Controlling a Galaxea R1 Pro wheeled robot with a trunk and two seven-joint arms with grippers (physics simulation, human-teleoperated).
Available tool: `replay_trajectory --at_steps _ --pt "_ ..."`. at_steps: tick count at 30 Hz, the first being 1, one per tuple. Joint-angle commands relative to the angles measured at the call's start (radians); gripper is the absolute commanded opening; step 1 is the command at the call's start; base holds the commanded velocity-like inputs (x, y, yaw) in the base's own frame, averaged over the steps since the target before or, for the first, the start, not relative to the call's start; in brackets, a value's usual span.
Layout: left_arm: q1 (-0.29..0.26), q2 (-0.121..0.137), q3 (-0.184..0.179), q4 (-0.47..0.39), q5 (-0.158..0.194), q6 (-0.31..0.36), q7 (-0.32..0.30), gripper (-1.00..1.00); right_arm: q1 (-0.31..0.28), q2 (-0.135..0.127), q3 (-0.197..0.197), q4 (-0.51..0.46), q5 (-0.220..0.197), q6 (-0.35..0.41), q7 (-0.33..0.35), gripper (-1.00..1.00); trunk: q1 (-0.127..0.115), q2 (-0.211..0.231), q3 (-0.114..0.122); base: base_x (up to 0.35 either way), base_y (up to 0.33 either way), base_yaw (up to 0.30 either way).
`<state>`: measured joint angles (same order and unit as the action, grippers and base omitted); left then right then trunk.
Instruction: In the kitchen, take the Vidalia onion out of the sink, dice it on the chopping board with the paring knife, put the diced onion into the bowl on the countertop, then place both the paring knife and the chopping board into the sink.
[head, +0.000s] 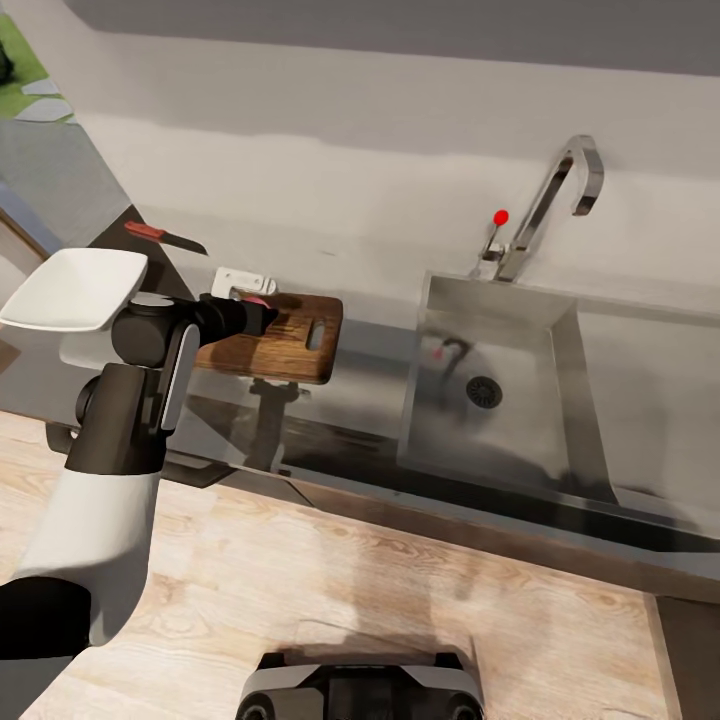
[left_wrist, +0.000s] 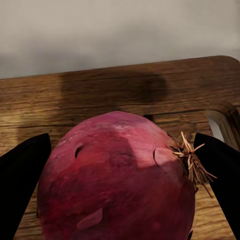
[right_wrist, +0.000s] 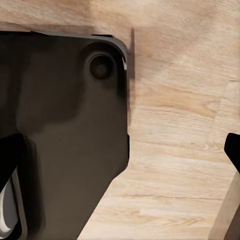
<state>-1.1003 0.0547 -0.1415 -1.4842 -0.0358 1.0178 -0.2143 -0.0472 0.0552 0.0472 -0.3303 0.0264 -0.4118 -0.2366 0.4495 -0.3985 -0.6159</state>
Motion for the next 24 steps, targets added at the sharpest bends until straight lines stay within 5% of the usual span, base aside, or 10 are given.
replay_trajectory --at_steps 1,21,24 --pt "0.0 0.001 -0.001 -0.001 -0.004 0.004 -0.004 -1.0 0.0 0.0 0.005 0.0 0.003 -0.001 -0.009 1.0 0.001 -0.002 -0.001 0.0 0.0 0.0" --pt "-0.001 0.002 -0.001 -0.001 -0.004 0.004 -0.004 -1.0 0.0 -0.001 0.006 0.0 0.005 -0.002 -0.009 1.0 0.001 -0.002 -0.017 0.0 0.0 0.0" --pt "-0.01 0.002 0.0 -0.018 -0.014 -0.007 -0.021 -1.0 0.015 0.016 0.007 -0.017 -0.001 -0.017 -0.007 1.0 0.001 -0.002 -0.017 0.0 0.0 0.0"
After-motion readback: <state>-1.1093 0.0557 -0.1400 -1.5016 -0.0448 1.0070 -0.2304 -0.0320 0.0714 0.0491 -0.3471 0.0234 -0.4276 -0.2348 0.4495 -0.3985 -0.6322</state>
